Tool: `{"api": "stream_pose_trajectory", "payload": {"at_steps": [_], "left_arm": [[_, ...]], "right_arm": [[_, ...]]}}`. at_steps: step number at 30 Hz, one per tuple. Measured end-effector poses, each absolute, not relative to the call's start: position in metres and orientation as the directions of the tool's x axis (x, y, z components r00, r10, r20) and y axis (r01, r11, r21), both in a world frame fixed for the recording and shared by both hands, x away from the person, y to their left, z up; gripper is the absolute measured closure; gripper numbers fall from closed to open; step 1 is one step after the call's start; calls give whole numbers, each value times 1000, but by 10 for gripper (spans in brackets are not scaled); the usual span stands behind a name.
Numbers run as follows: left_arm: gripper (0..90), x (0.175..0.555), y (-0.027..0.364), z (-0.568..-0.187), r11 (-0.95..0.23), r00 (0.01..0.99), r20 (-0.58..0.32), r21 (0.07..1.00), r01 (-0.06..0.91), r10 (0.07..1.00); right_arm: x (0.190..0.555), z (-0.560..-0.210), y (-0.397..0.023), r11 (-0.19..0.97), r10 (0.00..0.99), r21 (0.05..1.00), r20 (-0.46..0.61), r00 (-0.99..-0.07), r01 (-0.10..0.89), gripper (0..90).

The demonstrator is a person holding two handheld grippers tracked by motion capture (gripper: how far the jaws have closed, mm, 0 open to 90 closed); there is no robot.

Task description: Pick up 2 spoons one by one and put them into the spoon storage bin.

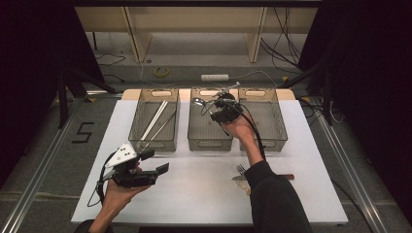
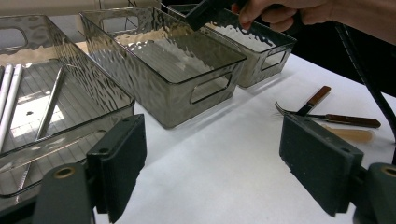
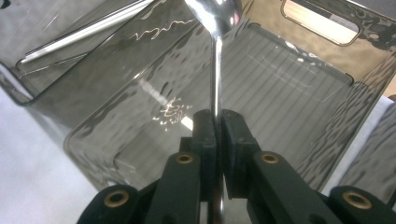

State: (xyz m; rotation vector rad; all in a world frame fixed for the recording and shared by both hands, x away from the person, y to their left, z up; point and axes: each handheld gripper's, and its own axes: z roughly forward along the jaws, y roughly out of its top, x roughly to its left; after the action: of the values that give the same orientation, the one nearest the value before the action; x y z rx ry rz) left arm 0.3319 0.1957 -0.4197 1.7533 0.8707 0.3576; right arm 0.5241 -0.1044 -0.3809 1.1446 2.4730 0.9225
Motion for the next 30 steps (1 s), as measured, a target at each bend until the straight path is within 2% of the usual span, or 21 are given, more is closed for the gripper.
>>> {"api": "stream_pose_trajectory", "payload": {"at_steps": [13, 26, 28, 29, 30], "left_arm": [[223, 331, 196, -419, -146, 689, -172, 915, 377, 704], [222, 331, 196, -420, -147, 683, -171, 913, 381, 710], [222, 331, 196, -420, -146, 682, -173, 912, 383, 711], [222, 331, 196, -420, -140, 679, -177, 912, 385, 712], [222, 331, 196, -420, -142, 679, -177, 912, 386, 712]], "right_arm": [[532, -388, -91, 447, 803, 639, 22, -595, 627, 853], [536, -399, -86, 444, 815, 627, 15, -579, 640, 847], [536, -400, -85, 433, 815, 634, 29, -579, 641, 829], [536, -401, -85, 429, 811, 634, 44, -583, 644, 770], [536, -401, -84, 431, 806, 632, 50, -589, 644, 747]]}}
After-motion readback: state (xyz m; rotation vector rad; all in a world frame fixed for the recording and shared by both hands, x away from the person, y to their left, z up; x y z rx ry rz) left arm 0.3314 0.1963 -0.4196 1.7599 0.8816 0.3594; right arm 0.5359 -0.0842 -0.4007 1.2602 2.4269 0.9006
